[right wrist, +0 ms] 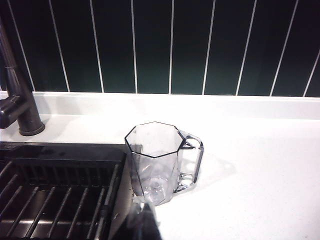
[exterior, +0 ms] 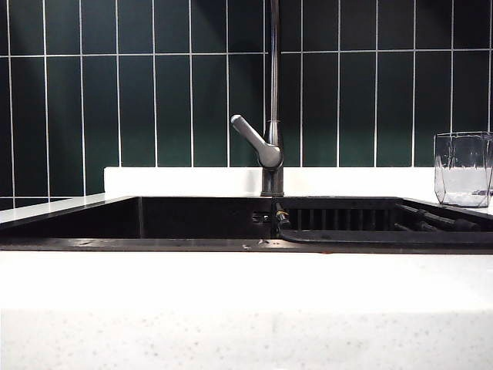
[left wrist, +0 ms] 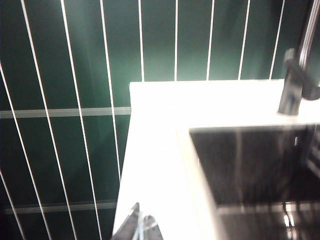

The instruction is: Pick up the mug next to the sink, go to the faucet to get some water, pour the water into the sink, and finally put the mug back to its place.

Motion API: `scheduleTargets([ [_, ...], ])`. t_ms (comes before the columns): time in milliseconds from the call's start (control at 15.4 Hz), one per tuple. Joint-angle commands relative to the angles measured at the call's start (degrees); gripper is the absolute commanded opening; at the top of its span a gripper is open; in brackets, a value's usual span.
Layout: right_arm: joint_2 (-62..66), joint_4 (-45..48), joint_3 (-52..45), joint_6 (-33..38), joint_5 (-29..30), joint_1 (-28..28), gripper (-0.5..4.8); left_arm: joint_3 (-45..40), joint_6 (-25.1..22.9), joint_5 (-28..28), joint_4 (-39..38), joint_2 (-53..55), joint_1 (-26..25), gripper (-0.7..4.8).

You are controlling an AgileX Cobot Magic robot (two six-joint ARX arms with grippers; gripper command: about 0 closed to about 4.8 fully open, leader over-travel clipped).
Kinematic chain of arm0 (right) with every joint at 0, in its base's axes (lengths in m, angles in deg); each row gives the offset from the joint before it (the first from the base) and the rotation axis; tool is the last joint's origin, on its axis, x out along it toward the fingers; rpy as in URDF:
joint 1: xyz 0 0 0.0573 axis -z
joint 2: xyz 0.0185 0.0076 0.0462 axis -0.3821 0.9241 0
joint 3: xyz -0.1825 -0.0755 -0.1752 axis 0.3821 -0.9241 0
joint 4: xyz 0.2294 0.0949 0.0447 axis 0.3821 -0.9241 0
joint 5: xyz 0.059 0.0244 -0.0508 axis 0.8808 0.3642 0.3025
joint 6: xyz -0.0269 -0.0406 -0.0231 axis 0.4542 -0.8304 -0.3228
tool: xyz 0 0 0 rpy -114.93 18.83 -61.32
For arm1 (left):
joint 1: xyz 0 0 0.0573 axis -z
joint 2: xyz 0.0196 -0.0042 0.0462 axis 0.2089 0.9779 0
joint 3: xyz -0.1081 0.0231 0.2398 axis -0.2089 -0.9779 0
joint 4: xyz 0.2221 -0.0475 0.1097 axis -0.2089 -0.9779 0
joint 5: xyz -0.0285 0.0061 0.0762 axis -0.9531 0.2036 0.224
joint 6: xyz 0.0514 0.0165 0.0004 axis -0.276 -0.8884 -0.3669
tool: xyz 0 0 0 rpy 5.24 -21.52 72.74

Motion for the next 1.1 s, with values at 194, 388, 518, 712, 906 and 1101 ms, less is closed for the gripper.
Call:
scheduleTargets([
  [194,-0.1,0.9,0.2,0.2,-0.1,0.0,-0.06,0.1,-2.8,4.2,0.5,0.0,0.0,-0.06],
  [388,-0.2,0.9,0.2,0.2,-0.1,0.0,-0.06,0.1,-2.8,5.3,0.4,0.0,0.0,0.22],
  [518,-0.1,0.9,0.2,0.2,-0.1,0.0,-0.06,0.1,-2.8,5.1,0.4,0.0,0.0,0.22],
  [712,-0.1,0.9,0.2,0.2,-0.1,0.0,-0.06,0.1,-2.8,5.1,0.4,0.0,0.0,0.22],
  [906,-3.3,1.7,-3.1,0.2,-0.1,0.0,-0.06,0.1,-2.8,5.1,0.3,0.0,0.0,0.22],
  [1101,-13.8,8.5,-14.3,0.2,-1.0,0.2,-0.06,0.1,-2.8,5.1,0.2,0.0,0.0,0.22],
])
